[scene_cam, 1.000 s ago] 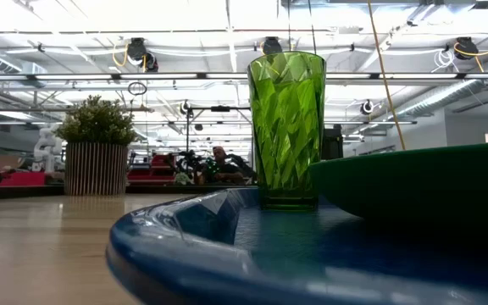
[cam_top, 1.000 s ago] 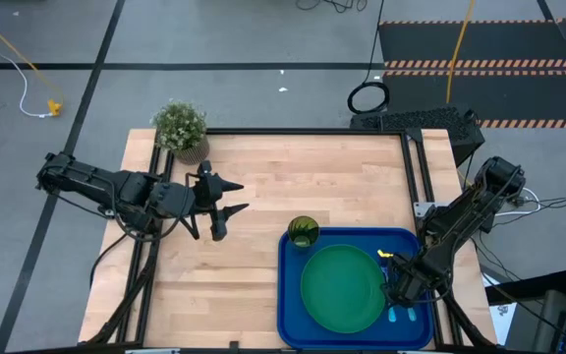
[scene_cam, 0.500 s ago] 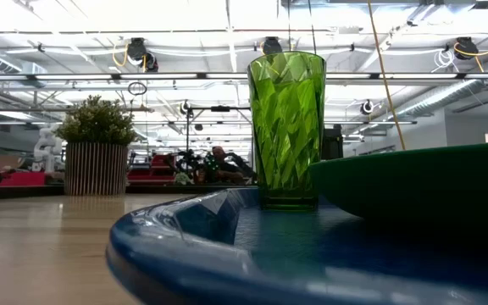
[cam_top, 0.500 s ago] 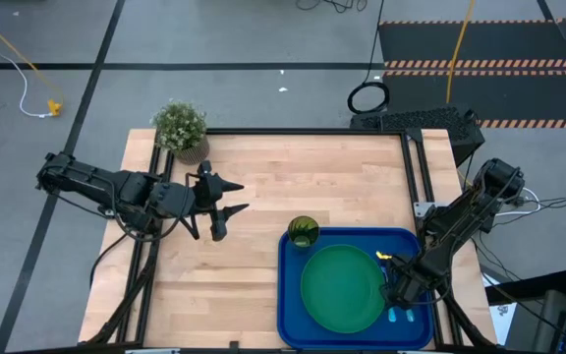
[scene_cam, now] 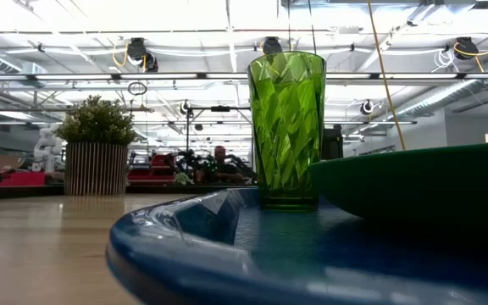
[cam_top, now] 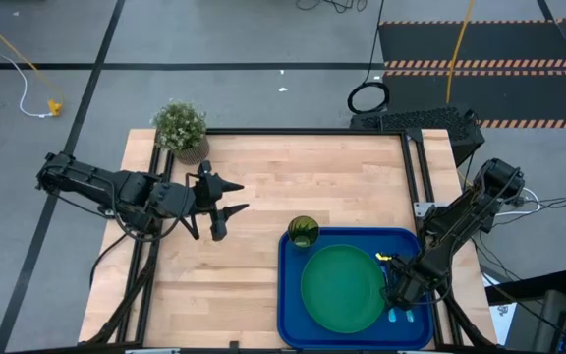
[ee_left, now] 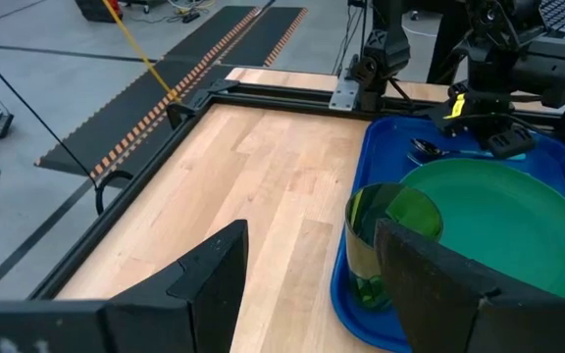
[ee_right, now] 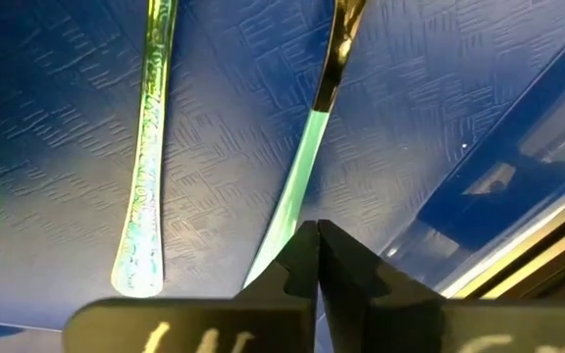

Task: Pick and place plate/cup/fork/spoon on tray
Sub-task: Put the blue spoon on the blue tray to the right of the blue fork

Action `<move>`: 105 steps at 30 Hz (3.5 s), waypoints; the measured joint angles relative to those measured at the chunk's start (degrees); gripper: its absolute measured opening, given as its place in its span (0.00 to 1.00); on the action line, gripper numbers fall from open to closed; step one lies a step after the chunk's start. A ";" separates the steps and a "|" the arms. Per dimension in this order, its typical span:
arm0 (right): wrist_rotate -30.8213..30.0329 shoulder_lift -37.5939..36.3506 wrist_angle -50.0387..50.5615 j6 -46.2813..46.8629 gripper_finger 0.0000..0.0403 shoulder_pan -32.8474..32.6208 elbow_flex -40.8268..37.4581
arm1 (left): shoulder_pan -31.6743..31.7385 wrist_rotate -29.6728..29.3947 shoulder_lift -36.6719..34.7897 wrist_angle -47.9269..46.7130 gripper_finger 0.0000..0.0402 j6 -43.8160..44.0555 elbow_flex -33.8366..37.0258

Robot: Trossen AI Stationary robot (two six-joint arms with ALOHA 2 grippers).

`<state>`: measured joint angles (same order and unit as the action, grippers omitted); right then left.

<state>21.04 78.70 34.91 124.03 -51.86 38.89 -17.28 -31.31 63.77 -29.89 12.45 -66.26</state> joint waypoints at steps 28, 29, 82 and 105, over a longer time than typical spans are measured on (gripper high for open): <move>-0.22 -0.02 -0.41 0.04 0.00 0.60 0.00 | -0.01 -0.09 0.00 0.02 0.56 -0.28 -0.01; -0.22 -0.02 -0.44 0.04 0.00 0.78 0.00 | 0.00 -0.09 0.00 0.02 0.56 -0.28 0.00; -22.56 -33.68 17.14 -16.71 0.00 11.37 -5.91 | 3.57 -8.65 -0.02 0.24 0.56 11.54 0.00; -19.23 -33.68 7.24 -13.72 0.00 11.39 -17.70 | 5.69 -7.24 -0.02 1.07 0.56 14.87 -0.01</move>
<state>1.80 45.01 42.15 110.31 -40.47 21.19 -11.59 -38.54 63.75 -28.82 27.32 -66.28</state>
